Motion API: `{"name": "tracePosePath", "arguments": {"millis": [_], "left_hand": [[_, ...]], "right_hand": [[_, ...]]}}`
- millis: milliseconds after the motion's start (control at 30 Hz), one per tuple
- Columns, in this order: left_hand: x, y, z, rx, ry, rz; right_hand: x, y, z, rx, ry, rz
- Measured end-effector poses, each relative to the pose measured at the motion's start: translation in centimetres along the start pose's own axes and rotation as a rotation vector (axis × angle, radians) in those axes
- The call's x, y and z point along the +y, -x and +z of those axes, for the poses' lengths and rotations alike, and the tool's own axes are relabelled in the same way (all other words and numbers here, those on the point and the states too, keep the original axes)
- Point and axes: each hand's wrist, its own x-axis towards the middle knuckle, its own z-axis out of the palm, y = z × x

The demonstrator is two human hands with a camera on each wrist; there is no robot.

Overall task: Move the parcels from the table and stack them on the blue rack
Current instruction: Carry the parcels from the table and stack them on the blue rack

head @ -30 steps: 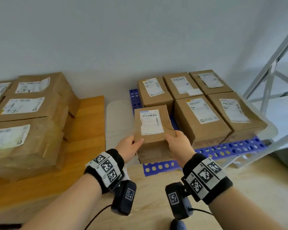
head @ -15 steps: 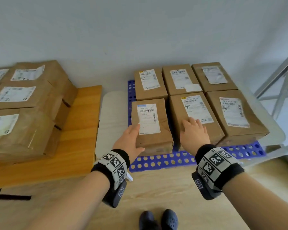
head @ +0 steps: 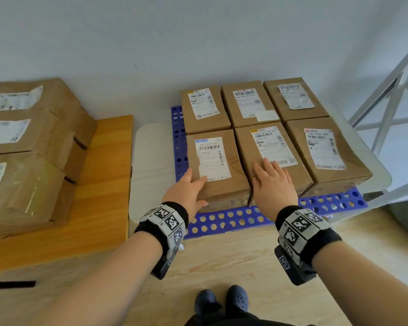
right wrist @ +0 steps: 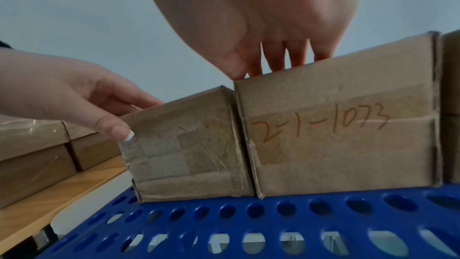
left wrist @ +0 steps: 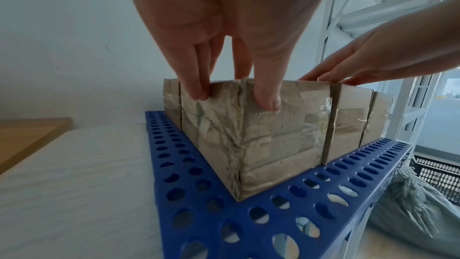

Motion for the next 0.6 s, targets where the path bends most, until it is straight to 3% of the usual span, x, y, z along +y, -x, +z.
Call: {"name": "tracePosePath", "arguments": {"millis": [267,500,600], "left_hand": [[0.6,0.4,0.4,0.031,0.129,-0.038],[2.4,0.3,0.7,0.155,0.258,-0.155],[3.6,-0.1,1.3,0.236,0.205,-0.204]], "right_hand": [[0.0,-0.1,-0.1,-0.006,-0.016,0.012],[2.0,-0.1,-1.5,0.074,-0.411,0.062],[5.0,0.2,-2.8,0.156,-0.427,0.093]]}}
